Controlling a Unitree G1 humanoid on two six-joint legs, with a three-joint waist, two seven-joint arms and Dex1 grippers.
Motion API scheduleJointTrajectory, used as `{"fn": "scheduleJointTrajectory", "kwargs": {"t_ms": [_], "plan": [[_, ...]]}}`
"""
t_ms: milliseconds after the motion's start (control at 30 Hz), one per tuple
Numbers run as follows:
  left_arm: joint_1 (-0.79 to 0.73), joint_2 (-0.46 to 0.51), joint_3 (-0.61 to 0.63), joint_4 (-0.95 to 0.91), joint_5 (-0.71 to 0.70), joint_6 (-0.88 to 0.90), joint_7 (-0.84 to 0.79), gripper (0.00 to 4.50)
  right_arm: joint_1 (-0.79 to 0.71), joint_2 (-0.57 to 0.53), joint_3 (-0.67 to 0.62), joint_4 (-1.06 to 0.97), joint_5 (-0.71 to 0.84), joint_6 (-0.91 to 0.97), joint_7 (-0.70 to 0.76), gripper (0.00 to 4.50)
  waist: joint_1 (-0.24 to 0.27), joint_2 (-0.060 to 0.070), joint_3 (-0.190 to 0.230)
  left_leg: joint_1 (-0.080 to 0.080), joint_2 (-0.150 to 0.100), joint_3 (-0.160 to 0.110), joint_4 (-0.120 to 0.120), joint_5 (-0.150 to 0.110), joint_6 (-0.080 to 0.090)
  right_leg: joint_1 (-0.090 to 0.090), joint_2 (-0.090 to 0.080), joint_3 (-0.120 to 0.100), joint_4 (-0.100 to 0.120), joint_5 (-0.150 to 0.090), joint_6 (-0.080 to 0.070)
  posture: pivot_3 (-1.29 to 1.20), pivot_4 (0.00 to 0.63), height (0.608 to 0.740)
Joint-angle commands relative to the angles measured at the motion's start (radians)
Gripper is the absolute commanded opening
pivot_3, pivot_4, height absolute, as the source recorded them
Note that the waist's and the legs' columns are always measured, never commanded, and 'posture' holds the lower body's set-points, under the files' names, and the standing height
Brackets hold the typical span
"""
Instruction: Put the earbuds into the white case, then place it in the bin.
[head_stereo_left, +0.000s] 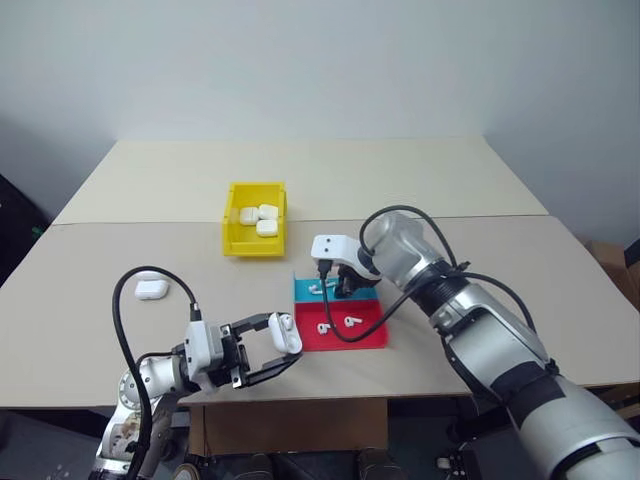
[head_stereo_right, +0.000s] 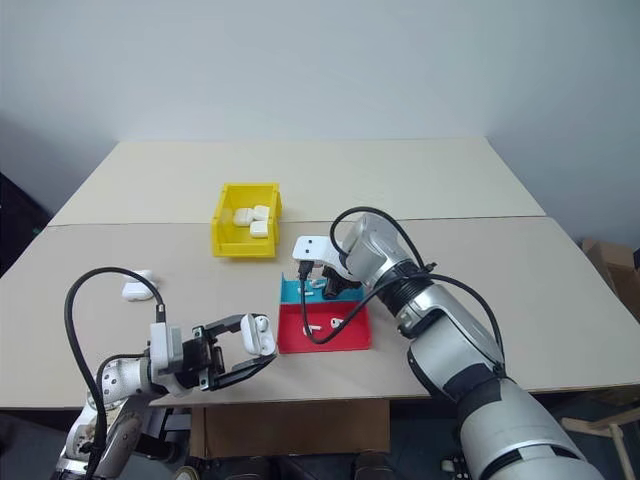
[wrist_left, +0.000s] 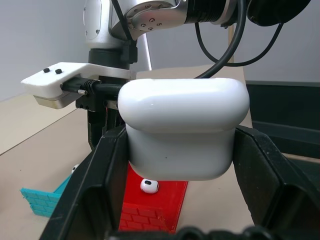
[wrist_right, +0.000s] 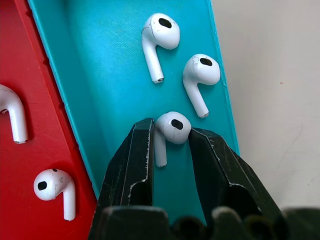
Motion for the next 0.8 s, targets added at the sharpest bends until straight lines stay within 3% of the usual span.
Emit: {"fn": "scheduleJointTrajectory", "kwargs": {"t_ms": [33, 267, 433, 600, 700, 800], "plan": [[-0.032, 0.008, 0.010, -0.027, -0.036, 0.019, 0.001, 2.79, -0.058, -0.057, -0.105, -0.122, 0.044, 0.062, 0.005, 1.42, 0.001, 0.000, 0.000, 0.000, 0.000, 0.000, 0.000, 0.000, 0.000, 0.000, 0.000, 0.000, 0.000, 0.000, 0.000, 0.00, 0.150, 0.740], [-0.104, 0.012, 0.015, -0.021, -0.066, 0.056, -0.002, 2.79, -0.070, -0.189, -0.474, -0.482, 0.281, 0.375, -0.014, 1.42, 0.006, 0.000, 0.000, -0.002, 0.000, 0.000, 0.000, 0.000, 0.000, -0.001, 0.000, 0.000, -0.001, 0.000, 0.001, 0.00, 0.150, 0.740], [-0.151, -0.002, 0.012, -0.008, -0.068, 0.077, 0.011, 2.79, 0.044, -0.201, -0.728, -0.780, 0.454, 0.544, -0.111, 1.42, 0.005, 0.000, 0.000, -0.001, 0.000, -0.001, 0.000, 0.000, 0.000, 0.000, 0.000, -0.001, -0.001, 0.000, 0.001, 0.00, 0.150, 0.740], [-0.157, 0.017, 0.020, -0.008, -0.079, 0.099, -0.015, 2.79, 0.210, -0.259, -0.695, -0.941, 0.514, 0.510, -0.188, 1.42, -0.003, 0.000, 0.000, 0.001, 0.000, -0.001, 0.000, 0.000, 0.000, 0.002, 0.000, 0.000, -0.001, -0.001, 0.002, 0.00, 0.150, 0.740], [-0.152, 0.032, 0.021, 0.008, -0.073, 0.087, -0.046, 2.79, 0.269, -0.319, -0.570, -0.950, 0.476, 0.371, -0.208, 1.42, -0.007, 0.000, 0.000, 0.001, 0.000, -0.001, 0.000, 0.000, 0.000, 0.002, 0.000, 0.000, 0.000, -0.001, 0.002, 0.00, 0.150, 0.740], [-0.132, 0.063, 0.013, 0.032, -0.037, 0.055, -0.085, 2.79, 0.235, -0.370, -0.378, -0.868, 0.403, 0.295, -0.208, 1.42, -0.012, 0.000, 0.000, 0.001, 0.000, -0.001, 0.000, 0.000, 0.000, 0.001, 0.000, 0.000, 0.000, -0.001, 0.002, 0.00, 0.150, 0.740]]}}
